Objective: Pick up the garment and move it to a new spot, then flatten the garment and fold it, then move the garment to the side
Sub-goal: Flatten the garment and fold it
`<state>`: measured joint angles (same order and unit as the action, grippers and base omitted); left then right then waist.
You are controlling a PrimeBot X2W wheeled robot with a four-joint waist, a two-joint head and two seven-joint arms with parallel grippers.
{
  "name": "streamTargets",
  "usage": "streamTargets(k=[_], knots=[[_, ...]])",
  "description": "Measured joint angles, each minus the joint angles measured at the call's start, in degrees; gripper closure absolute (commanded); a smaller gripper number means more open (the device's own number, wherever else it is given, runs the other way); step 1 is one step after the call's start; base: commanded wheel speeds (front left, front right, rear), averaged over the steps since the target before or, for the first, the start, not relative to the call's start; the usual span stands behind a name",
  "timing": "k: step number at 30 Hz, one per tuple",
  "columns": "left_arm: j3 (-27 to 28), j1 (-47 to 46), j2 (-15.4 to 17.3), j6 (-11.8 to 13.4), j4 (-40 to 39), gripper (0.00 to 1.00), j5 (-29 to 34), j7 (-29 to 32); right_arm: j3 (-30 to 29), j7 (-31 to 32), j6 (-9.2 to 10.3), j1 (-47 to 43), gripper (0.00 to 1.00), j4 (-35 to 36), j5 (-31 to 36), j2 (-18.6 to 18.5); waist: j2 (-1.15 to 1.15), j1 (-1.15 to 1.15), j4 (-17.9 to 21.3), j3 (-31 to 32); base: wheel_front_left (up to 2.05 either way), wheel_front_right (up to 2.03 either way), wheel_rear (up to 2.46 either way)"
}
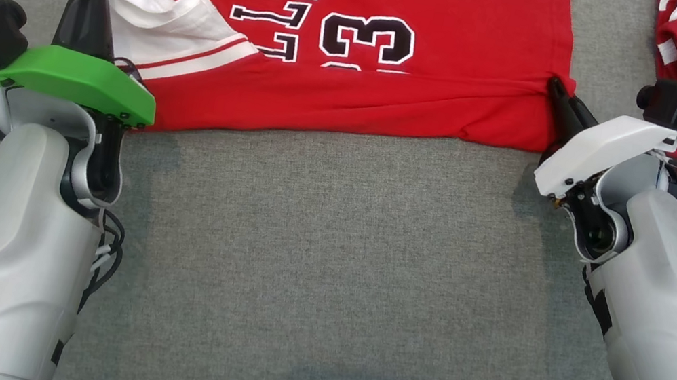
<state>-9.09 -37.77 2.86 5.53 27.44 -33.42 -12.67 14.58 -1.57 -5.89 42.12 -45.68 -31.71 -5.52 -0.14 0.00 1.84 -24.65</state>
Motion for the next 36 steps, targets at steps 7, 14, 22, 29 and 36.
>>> streamTargets(k=[7,14,22,29,36], knots=[[1.6,-2.1,-0.1,0.0,2.2,0.91,0.0,-1.1,0.0,-3.2,-0.07,1.6,0.0,-1.1,0.0,0.0,0.0,0.0,-0.2,-0.1,0.0,0.0,0.0],[2.5,-4.2,-0.2,-1.1,2.6,0.0,-0.1,-1.6,0.9,-7.0,-0.33,2.6,0.0,-1.2,0.4,0.0,0.0,0.0,-0.2,0.3,0.0,0.0,0.0],[3.8,-4.4,-0.4,-3.6,3.2,0.0,-0.5,-1.8,2.3,-10.6,-0.66,2.5,0.0,-1.5,1.0,0.0,0.0,0.0,0.1,1.9,0.0,0.0,0.0],[6.9,1.5,-0.9,-5.4,1.4,0.0,-2.2,-1.8,1.7,-12.1,-0.91,-0.4,0.0,-1.5,0.8,-0.5,0.0,0.0,0.1,3.9,0.0,0.0,0.0],[7.6,10.4,-1.5,-6.6,3.2,0.0,-5.8,-1.8,0.5,-12.3,-1.15,-5.9,0.0,-1.5,-0.5,-1.5,0.0,0.0,-0.7,6.3,0.0,0.0,0.0]])
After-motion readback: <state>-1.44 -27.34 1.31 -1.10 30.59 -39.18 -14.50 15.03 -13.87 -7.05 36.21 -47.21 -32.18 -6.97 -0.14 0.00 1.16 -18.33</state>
